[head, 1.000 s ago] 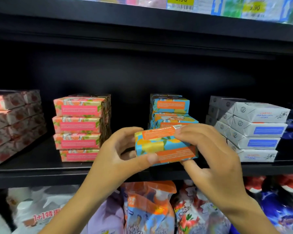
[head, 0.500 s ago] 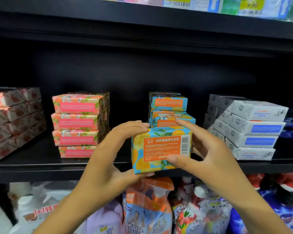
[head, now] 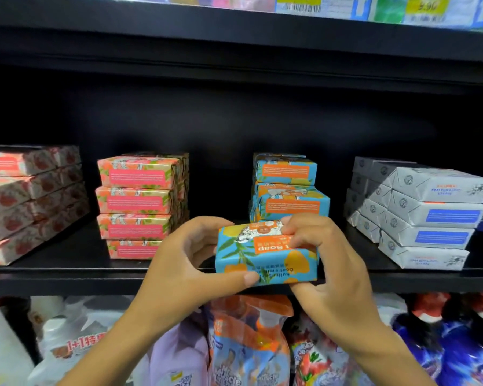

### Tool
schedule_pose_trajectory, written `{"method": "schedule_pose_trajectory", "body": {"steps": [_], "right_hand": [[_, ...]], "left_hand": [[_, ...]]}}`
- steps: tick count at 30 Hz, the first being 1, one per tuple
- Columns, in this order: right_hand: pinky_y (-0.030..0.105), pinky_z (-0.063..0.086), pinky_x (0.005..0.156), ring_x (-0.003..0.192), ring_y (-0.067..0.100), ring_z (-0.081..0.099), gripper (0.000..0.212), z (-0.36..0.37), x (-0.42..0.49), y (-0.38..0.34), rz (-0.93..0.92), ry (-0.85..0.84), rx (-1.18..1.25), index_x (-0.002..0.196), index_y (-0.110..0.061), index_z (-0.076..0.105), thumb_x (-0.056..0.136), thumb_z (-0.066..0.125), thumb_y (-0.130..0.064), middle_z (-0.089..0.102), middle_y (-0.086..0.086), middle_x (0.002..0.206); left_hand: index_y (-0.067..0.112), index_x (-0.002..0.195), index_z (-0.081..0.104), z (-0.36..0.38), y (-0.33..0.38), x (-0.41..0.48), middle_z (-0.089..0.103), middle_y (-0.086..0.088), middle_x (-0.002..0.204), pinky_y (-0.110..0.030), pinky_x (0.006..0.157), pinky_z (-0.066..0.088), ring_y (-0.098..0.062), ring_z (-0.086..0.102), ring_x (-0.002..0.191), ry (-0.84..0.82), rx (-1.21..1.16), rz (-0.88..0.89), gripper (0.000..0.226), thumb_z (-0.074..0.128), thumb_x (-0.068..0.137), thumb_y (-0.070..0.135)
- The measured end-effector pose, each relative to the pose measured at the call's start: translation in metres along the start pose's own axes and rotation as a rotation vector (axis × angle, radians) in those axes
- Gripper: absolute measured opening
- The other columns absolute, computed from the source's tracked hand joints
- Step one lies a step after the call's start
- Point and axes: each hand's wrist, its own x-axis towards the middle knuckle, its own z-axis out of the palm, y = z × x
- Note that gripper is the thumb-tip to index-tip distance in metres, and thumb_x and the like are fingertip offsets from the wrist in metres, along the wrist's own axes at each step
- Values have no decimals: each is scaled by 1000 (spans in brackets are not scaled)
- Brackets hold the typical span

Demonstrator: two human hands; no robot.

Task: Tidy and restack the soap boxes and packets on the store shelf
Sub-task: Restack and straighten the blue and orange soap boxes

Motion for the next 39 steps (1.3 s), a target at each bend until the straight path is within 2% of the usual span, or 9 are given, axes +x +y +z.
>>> {"method": "schedule_pose_trajectory", "body": {"steps": [4, 8, 12, 16, 20, 25, 29, 36, 39], "right_hand": [[10, 38, 92, 114, 2, 49, 48, -3, -11, 10, 83, -35, -38, 114, -24, 48, 72, 71, -16, 52, -12, 117], [20, 46, 80, 98, 4, 55, 29, -1, -21, 20, 153, -64, -176, 99, -19, 61, 76, 68, -33, 58, -12, 101], [23, 51, 69, 91, 10, 59, 36, 12, -25, 28, 110, -225, -381, 95, -18, 66, 76, 68, -48, 63, -9, 96], [25, 54, 62, 83, 15, 63, 33, 21, -34, 36, 85, -246, -446, 90, -15, 69, 65, 83, -31, 65, -6, 89], [25, 53, 64, 83, 11, 57, 30, 25, -38, 41, 70, -208, -438, 86, -14, 70, 61, 86, -21, 64, -5, 85], [29, 54, 62, 78, 16, 61, 28, 27, -42, 41, 87, -193, -422, 84, -12, 70, 62, 86, -18, 63, -4, 81], [27, 52, 64, 80, 11, 53, 25, 30, -44, 43, 109, -167, -421, 86, -12, 69, 67, 83, -20, 61, -5, 82], [25, 50, 66, 79, 13, 56, 21, 30, -44, 41, 108, -171, -422, 86, -14, 68, 72, 68, -29, 60, -6, 82], [26, 51, 66, 82, 12, 55, 20, 29, -44, 39, 124, -205, -410, 88, -14, 68, 75, 69, -28, 60, -6, 84]], "left_hand": [[23, 99, 64, -17, -5, -7, 71, 0, 101, -25, 81, 54, -14, 68, 96, 127, 97, 53, 63, 88, 42, 34], [27, 97, 64, -30, -14, -13, 72, 9, 94, -20, 78, 54, -4, 68, 88, 237, 255, -8, 64, 83, 39, 46], [41, 101, 57, -23, -24, -16, 69, 15, 95, -15, 75, 53, 5, 64, 87, 246, 443, -55, 70, 89, 40, 56], [34, 114, 56, -21, -36, -16, 63, 18, 108, -16, 83, 51, 2, 62, 97, 214, 528, -73, 71, 73, 50, 60], [13, 114, 64, -17, -44, -19, 60, 3, 120, -25, 89, 46, -12, 55, 109, 184, 821, 149, 53, 74, 73, 45], [2, 95, 72, -12, -46, -8, 69, -9, 96, -33, 74, 50, -28, 64, 87, 170, 1048, 374, 30, 83, 69, 12], [0, 88, 73, -14, -45, 7, 71, -11, 88, -33, 67, 56, -29, 68, 81, 107, 1083, 350, 37, 89, 55, 2], [-2, 86, 74, -10, -46, 29, 72, -15, 83, -41, 60, 58, -34, 70, 78, 38, 1179, 216, 35, 84, 53, -10], [0, 106, 70, -5, -44, 31, 70, -16, 106, -43, 75, 57, -35, 66, 99, 10, 1206, 115, 36, 73, 70, -8]]}}
